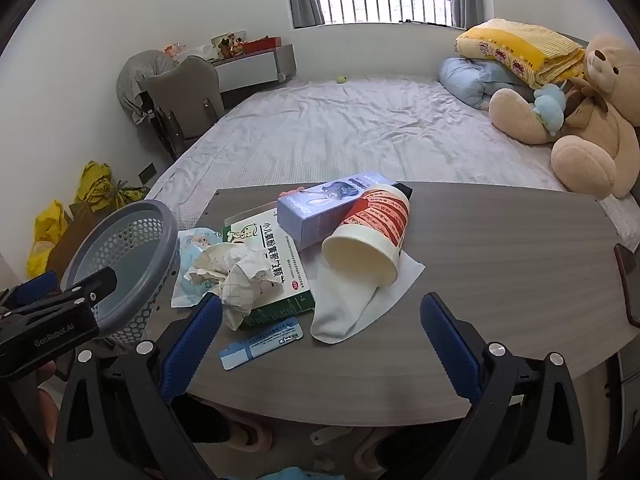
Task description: Collect trash
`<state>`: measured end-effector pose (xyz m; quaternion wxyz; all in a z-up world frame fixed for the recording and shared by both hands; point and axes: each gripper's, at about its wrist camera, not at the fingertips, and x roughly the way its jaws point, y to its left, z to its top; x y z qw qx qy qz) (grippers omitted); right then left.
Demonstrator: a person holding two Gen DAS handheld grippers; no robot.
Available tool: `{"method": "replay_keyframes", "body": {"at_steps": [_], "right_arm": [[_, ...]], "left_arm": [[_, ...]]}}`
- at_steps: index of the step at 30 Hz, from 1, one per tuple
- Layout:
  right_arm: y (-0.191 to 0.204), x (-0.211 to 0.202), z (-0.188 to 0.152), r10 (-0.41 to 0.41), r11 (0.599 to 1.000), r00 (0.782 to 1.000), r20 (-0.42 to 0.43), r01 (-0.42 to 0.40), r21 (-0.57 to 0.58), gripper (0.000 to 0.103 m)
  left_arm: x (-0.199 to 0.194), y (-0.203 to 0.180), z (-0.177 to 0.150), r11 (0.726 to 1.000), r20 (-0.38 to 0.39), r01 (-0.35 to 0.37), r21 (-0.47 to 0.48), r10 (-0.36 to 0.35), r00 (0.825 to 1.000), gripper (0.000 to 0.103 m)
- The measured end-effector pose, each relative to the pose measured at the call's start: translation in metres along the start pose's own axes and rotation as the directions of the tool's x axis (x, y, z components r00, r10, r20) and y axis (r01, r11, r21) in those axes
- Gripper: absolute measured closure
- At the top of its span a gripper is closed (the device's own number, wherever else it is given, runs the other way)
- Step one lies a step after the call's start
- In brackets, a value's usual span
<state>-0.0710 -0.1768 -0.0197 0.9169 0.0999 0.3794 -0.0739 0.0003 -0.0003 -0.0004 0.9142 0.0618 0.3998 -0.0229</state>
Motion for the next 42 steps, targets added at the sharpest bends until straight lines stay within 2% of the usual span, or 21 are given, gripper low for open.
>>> {"method": "replay_keyframes", "body": {"at_steps": [10, 20, 42], "right_arm": [[0.001, -0.002, 0.001, -0.002, 1.0, 1.0, 0.001, 0.002, -0.002, 0.008], [0.003, 0.011, -0.003, -0.002, 1.0, 1.0, -0.005, 0.003, 0.003, 0.008], [0.008, 0.003, 0.0, -0.001, 1.0, 1.0, -0.013, 0.001, -0.014, 0.008]], "left_arm": [[0.007, -0.006, -0.013, 1.0, -0.006, 0.009, -0.004, -0.009, 1.0, 0.006], [0.015, -0.006, -0.01, 1.0, -0.029, 0.027, -0.004, -0.027, 0.999, 0.006], [0.011, -0.005, -0.01, 0.999, -0.029, 0.036, -0.015, -0.037, 0.999, 0.006]]}}
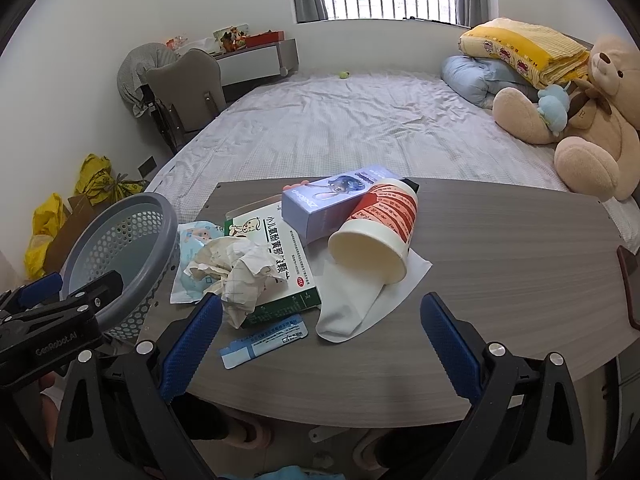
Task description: Collect trash
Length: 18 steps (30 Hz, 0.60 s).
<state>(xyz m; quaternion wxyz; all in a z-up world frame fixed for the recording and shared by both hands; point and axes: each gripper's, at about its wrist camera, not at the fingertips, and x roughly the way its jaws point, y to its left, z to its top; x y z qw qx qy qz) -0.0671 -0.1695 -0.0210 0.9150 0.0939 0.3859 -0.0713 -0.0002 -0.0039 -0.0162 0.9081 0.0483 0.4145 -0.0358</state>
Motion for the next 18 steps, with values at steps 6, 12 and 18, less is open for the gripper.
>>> {"method": "replay_keyframes", "body": {"at_steps": [6, 12, 18], "right_arm": [[0.0002, -0.0028, 0.0011, 0.005, 1.0, 1.0, 0.005, -0.005, 0.001, 0.008], [0.001, -0.0052, 0.0015, 0.005, 1.0, 1.0, 0.011, -0.005, 0.0, 0.008], [0.0014, -0.0067, 0.0028, 0.006, 1.0, 1.0, 0.012, -0.006, -0.002, 0.008]], "left_arm": [[-0.0001, 0.0021, 0.0006, 1.0, 0.0, 0.0, 0.001, 0.0, 1.0, 0.006], [-0.0006, 0.0036, 0.0006, 1.0, -0.001, 0.0, 0.001, 0.0, 1.0, 0.006], [-0.0008, 0.0038, 0.0005, 1.0, 0.0, 0.0, 0.001, 0.0, 1.0, 0.006]]}}
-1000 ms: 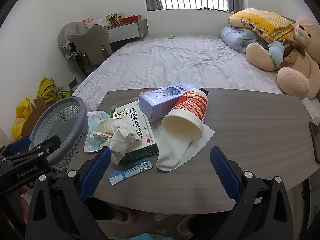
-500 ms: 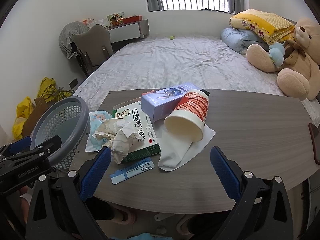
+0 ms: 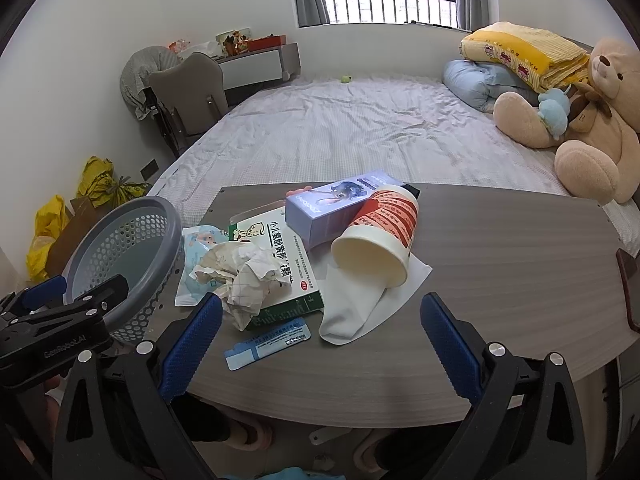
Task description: Collect trash
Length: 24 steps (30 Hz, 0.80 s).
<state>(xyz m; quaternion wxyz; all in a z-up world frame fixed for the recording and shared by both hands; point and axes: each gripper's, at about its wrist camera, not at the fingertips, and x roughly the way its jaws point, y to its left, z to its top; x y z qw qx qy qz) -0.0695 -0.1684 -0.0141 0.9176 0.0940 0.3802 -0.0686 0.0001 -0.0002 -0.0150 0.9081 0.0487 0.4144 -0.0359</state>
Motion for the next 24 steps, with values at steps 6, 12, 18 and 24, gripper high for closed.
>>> {"method": "replay_keyframes", "body": {"at_steps": [6, 12, 18, 24], "right_arm": [[0.0002, 0.0, -0.0003, 0.0, 1.0, 1.0, 0.001, 0.0, 0.0, 0.008], [0.0001, 0.0002, -0.0005, 0.001, 1.0, 1.0, 0.0, -0.001, 0.001, 0.008], [-0.0004, 0.0017, -0.0009, 0.004, 1.0, 1.0, -0.006, -0.004, 0.006, 0.008], [-0.0024, 0.0027, -0.0016, 0.004, 1.0, 1.0, -0.007, -0.004, 0.01, 0.008]], "left_arm": [[0.0, 0.0002, 0.0004, 1.0, 0.0, 0.0, 0.0, 0.0, 1.0, 0.006], [0.0001, 0.0001, 0.0004, 1.0, -0.002, 0.001, 0.0, -0.001, 1.0, 0.006], [0.0, 0.0008, 0.0001, 1.0, -0.004, 0.001, 0.0, -0.001, 1.0, 0.006], [0.0005, -0.0006, -0.0016, 1.0, -0.009, 0.0, 0.009, 0.0, 1.0, 0.006]]}}
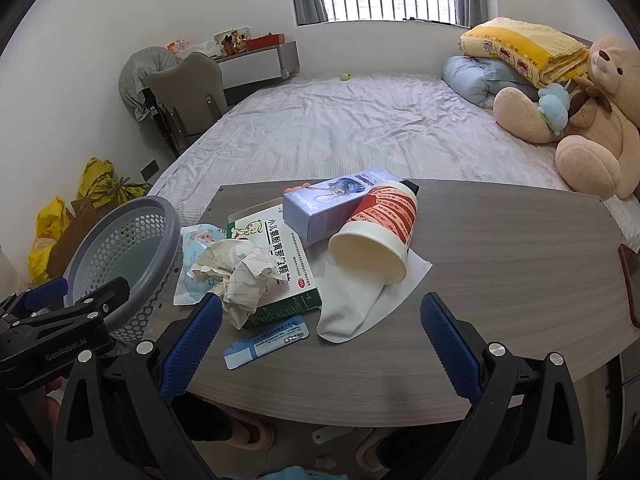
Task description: Collect trash
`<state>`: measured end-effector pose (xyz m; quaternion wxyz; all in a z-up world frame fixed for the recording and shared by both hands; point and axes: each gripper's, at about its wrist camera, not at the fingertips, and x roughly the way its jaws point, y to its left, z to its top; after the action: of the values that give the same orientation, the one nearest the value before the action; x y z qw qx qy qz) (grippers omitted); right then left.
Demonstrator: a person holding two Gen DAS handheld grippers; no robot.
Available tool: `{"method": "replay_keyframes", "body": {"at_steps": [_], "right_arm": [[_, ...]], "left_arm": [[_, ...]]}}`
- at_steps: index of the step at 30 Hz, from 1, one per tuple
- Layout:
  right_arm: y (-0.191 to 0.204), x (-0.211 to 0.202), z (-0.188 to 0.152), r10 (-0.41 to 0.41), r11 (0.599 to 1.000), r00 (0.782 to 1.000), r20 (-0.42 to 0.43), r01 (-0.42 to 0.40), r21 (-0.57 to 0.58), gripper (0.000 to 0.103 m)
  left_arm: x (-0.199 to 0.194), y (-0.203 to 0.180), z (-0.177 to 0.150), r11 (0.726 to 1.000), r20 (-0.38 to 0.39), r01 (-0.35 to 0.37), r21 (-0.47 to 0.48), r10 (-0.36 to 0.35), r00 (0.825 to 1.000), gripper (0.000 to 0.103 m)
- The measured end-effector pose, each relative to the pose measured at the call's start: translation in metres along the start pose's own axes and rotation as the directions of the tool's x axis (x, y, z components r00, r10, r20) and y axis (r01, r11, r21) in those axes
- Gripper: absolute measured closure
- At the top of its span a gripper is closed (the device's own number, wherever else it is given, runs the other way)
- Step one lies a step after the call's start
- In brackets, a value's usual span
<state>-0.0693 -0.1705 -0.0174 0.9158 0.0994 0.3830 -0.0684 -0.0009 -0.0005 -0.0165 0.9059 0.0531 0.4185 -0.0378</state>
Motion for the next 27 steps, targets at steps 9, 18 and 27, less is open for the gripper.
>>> {"method": "replay_keyframes", "body": {"at_steps": [9, 18, 27], "right_arm": [[-0.006, 0.006, -0.001, -0.001, 1.0, 1.0, -0.013, 0.001, 0.01, 0.008], [-0.016, 0.014, 0.002, -0.015, 0.999, 1.0, -0.024, 0.016, 0.028, 0.008], [-0.037, 0.026, 0.019, -0.048, 0.997, 0.999, -0.025, 0.05, 0.061, 0.008]], "left_arm": [[0.004, -0.004, 0.003, 1.0, -0.01, -0.002, 0.011, 0.002, 1.0, 0.006], [0.009, -0.007, 0.004, 1.0, -0.019, -0.002, 0.013, 0.002, 1.0, 0.006], [0.018, -0.012, 0.006, 1.0, -0.03, -0.002, 0.016, 0.002, 1.0, 0.006]]}}
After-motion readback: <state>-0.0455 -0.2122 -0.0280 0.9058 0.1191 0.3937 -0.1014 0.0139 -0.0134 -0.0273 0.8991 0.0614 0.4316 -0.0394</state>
